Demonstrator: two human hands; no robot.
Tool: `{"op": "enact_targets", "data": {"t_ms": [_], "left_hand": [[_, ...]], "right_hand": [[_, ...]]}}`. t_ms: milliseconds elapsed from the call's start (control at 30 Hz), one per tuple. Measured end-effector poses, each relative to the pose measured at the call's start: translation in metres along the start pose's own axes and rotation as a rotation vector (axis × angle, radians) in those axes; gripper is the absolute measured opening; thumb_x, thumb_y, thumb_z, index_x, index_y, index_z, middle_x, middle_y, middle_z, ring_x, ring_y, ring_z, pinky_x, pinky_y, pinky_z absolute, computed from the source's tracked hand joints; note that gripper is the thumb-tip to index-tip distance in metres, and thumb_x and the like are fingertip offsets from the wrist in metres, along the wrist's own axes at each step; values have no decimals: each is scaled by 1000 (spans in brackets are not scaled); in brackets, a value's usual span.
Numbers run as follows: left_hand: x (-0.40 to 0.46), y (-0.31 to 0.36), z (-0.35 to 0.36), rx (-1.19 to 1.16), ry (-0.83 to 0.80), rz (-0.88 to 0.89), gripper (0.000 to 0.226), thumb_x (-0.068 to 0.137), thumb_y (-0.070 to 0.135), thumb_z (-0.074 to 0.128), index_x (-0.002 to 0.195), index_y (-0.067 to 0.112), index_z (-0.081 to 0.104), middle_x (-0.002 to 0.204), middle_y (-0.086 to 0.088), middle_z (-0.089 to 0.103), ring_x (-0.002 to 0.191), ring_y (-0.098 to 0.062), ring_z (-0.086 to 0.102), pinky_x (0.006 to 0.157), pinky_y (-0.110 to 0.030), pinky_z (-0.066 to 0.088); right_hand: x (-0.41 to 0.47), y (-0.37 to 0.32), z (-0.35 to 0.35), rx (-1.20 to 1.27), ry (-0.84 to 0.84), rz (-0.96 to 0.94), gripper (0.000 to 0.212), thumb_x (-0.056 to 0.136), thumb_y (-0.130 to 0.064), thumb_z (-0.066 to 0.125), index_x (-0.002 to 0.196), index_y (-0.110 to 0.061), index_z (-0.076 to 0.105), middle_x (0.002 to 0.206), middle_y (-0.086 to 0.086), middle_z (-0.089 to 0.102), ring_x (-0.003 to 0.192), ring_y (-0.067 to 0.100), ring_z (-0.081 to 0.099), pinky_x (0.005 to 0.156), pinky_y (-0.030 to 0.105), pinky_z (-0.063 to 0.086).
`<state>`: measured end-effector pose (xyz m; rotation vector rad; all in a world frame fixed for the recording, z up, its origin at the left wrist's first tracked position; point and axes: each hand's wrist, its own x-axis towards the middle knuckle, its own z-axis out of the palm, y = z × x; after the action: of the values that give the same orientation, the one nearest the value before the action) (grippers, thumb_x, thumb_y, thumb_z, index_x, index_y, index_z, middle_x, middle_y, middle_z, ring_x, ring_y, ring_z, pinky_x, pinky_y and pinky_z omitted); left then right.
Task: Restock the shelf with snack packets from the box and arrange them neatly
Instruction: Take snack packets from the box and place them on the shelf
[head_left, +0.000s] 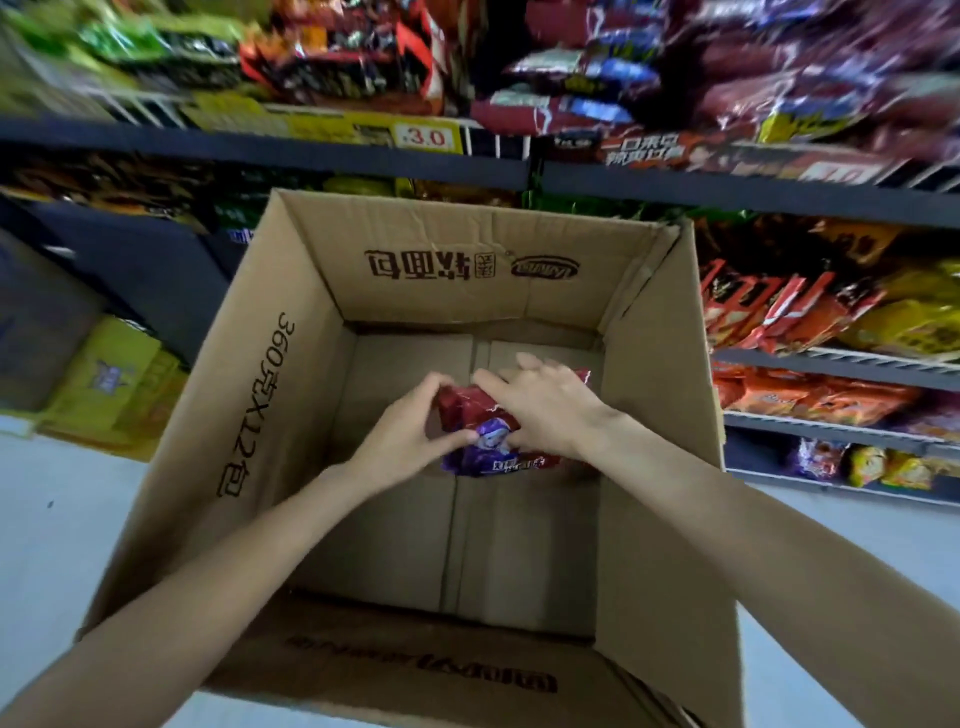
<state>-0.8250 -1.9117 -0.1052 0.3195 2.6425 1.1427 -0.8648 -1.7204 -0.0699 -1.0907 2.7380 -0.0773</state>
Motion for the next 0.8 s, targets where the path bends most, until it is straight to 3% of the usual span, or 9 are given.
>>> {"op": "enact_targets", "data": {"t_ms": [133,200,300,400,500,567,634,700,800], "left_hand": [[-13,49,-38,-30,113,71,45,71,53,64,107,32,46,106,23,53,99,6,56,81,-9,46],[-19,74,-50,-52,176,121,37,72,43,67,103,37,49,103,25,55,97,12,57,81,-6,45],[-29,108,-61,-30,265,180,32,75,36,66,100,44,49,101,26,59,96,9,59,83,-10,47],[-32,133,-69,-30,458,202,23,80,45,66,97,51,53,100,27,64,96,2,62,79,-16,52],[-29,165,-71,13,719,188,15,84,51,60,95,53,50,96,25,65,93,-2,65,70,-18,54],[-23,192,-67,49,877,191,16,86,44,57,95,54,50,92,30,63,90,3,64,68,-17,53],[-15,218,-63,122,973,207,12,89,39,56,100,44,54,95,29,63,91,3,63,69,-22,55],[-2,247,-57,284,1071,230,22,92,36,55,107,21,59,102,14,66,93,-6,64,67,-26,55],[21,292,-52,634,1211,309,29,90,35,58,106,11,63,101,-3,69,93,-9,59,66,-18,46]], "right_hand": [[-31,4,-54,27,250,-131,63,80,-38,69,131,-19,39,121,4,59,109,24,53,83,34,45],[-46,10,-76,82,330,-172,62,76,-41,73,126,-18,45,114,3,64,103,23,59,75,30,47],[-67,21,-99,116,439,-231,64,70,-43,78,120,-18,46,110,2,66,98,23,65,73,31,53],[-94,43,-120,138,590,-212,67,69,-46,78,120,-21,42,111,2,67,95,22,67,70,33,55],[-123,78,-144,164,729,-109,67,66,-48,79,113,-21,40,83,1,69,67,22,67,49,25,46],[-142,102,-159,249,753,-17,69,68,-52,75,117,-18,41,69,1,65,56,22,62,45,28,44],[-159,127,-170,386,734,43,70,71,-49,75,121,-16,40,71,2,64,58,21,59,51,37,49],[-177,155,-185,549,697,49,59,76,-35,75,119,-18,38,80,1,65,66,21,62,59,39,52],[-199,198,-210,766,660,56,46,79,-21,71,111,-25,38,91,-13,63,72,-2,63,58,15,49]]}}
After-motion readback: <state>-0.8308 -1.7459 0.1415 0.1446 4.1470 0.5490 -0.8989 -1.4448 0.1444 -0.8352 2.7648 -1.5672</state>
